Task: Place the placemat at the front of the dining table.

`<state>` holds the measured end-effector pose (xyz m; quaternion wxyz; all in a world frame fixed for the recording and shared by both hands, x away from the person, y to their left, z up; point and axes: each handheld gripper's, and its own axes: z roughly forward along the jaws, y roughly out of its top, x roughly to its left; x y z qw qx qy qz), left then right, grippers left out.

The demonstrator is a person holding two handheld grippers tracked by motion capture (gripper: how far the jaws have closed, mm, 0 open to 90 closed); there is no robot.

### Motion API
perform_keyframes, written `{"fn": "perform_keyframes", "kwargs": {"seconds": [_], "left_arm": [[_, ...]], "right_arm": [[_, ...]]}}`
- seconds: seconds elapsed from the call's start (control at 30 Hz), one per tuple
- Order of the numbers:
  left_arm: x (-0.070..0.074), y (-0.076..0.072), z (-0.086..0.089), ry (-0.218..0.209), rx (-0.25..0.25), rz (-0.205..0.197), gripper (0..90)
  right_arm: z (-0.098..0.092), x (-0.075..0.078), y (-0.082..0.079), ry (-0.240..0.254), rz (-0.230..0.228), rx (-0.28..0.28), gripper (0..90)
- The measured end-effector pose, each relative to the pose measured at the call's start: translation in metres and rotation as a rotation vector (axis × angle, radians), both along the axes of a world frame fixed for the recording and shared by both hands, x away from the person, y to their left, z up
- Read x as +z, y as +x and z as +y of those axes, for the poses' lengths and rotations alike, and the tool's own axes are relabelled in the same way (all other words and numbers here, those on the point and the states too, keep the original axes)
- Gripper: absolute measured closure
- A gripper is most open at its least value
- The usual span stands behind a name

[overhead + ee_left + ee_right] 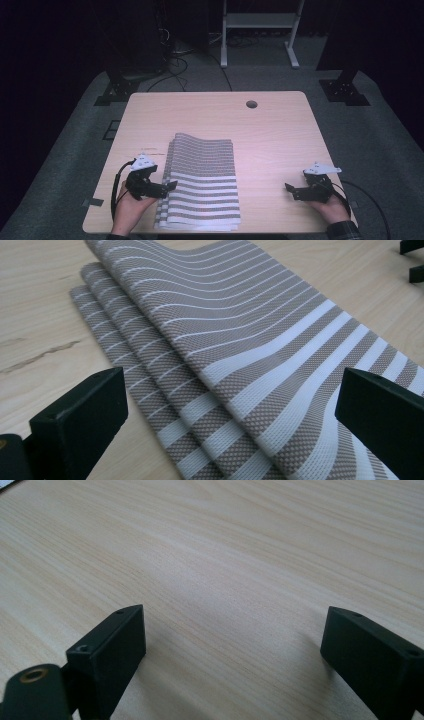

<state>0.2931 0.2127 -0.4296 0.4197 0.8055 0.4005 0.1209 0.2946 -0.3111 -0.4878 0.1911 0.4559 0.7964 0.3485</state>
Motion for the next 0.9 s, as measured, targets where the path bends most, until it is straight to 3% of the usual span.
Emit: {"fn": "perform_keyframes", "kwargs": {"seconds": [0.53, 0.9], "left_arm": [[-0.018, 0.000, -0.028, 0.037, -0.074, 0.041, 0.0], [-0.026, -0.002, -0.031, 0.050, -0.088, 0.060, 0.0]], "right_arm": [[0.000, 0.000, 0.000, 0.000, 0.000, 0.000, 9.6], [0.000, 0.000, 0.000, 0.000, 0.000, 0.000, 9.6]]}}
